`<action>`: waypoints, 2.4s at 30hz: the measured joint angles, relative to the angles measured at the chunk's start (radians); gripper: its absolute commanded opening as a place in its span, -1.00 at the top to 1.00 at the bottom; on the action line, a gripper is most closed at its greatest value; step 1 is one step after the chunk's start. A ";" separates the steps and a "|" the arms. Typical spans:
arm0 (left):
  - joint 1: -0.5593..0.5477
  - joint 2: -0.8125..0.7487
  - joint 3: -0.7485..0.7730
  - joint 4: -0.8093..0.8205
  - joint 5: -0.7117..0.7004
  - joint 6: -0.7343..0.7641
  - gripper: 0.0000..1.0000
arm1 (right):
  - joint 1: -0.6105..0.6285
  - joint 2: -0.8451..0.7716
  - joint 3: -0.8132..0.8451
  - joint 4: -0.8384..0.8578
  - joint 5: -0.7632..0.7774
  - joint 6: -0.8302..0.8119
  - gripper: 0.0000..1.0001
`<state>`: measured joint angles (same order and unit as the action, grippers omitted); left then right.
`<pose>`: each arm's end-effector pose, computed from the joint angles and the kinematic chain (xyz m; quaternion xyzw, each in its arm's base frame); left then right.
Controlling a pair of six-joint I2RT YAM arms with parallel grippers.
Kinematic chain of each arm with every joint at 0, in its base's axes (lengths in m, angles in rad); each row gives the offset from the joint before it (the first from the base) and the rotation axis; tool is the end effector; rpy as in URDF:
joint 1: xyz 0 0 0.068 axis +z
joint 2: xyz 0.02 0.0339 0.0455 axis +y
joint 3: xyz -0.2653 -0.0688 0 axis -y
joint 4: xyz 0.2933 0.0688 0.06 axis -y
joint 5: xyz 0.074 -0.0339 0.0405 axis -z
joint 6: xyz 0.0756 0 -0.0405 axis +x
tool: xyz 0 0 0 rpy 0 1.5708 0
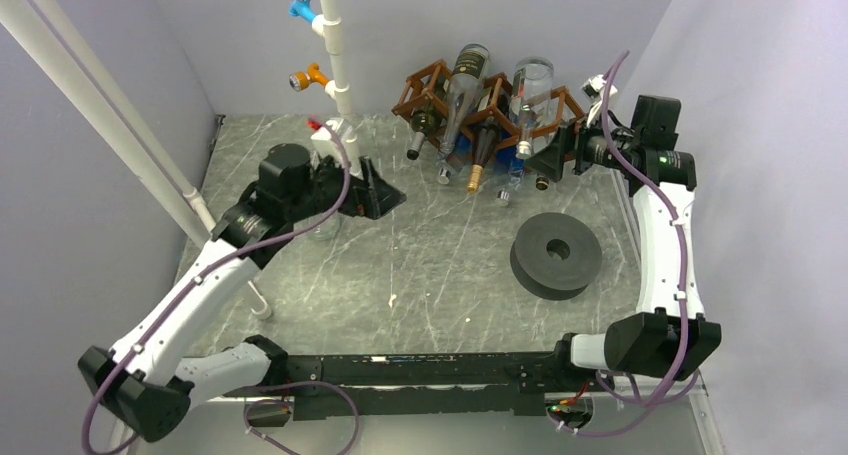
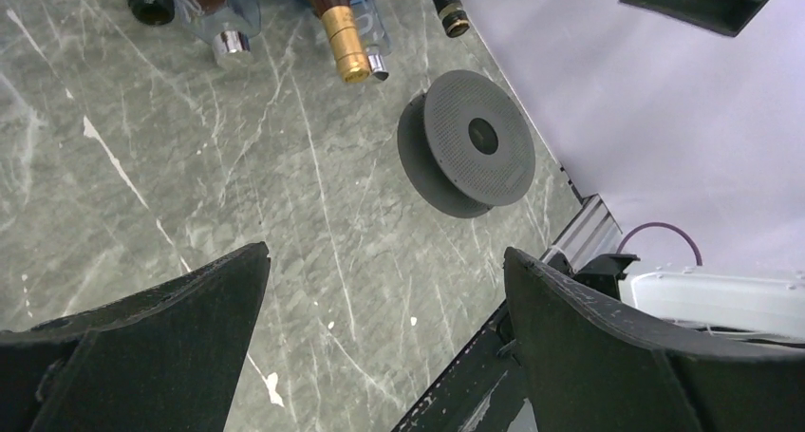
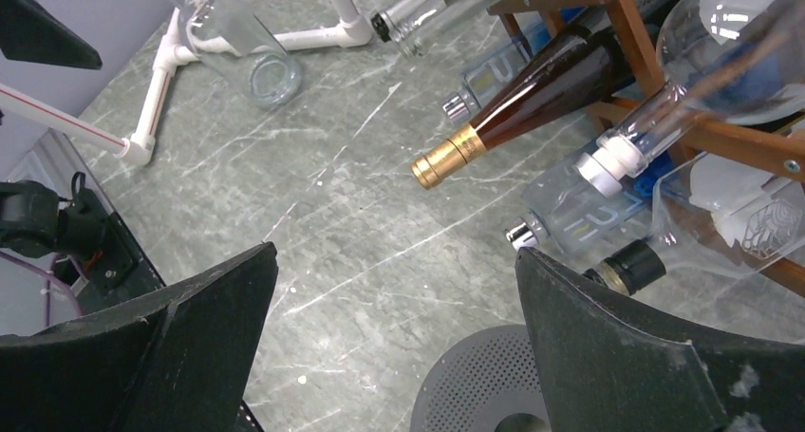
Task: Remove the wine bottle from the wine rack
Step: Pick up the wine bottle from the wine rack.
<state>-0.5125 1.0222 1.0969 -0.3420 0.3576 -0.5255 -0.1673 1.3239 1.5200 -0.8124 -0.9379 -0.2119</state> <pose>0.2566 -0.1747 0.3833 0.1028 0.7830 -0.4188 0.4482 0.3336 0.0055 0.4181 -0.2252 0.7875 0.3170 0.4781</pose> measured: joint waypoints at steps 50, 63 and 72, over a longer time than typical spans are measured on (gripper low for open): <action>-0.136 1.032 1.003 -0.116 -0.465 0.229 -0.69 | -0.221 -0.184 -0.467 0.348 -0.121 0.120 -0.99; -0.095 1.109 1.065 -0.078 -0.406 0.142 -0.47 | -0.227 -0.184 -0.467 0.351 -0.142 0.127 -0.99; -0.095 1.160 1.069 -0.071 -0.396 0.114 -0.42 | -0.231 -0.184 -0.467 0.351 -0.145 0.128 -1.00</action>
<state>-0.6079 2.1826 2.1658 -0.4126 -0.0380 -0.4110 -0.3985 1.1397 1.0527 -0.4614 -1.0832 -0.0837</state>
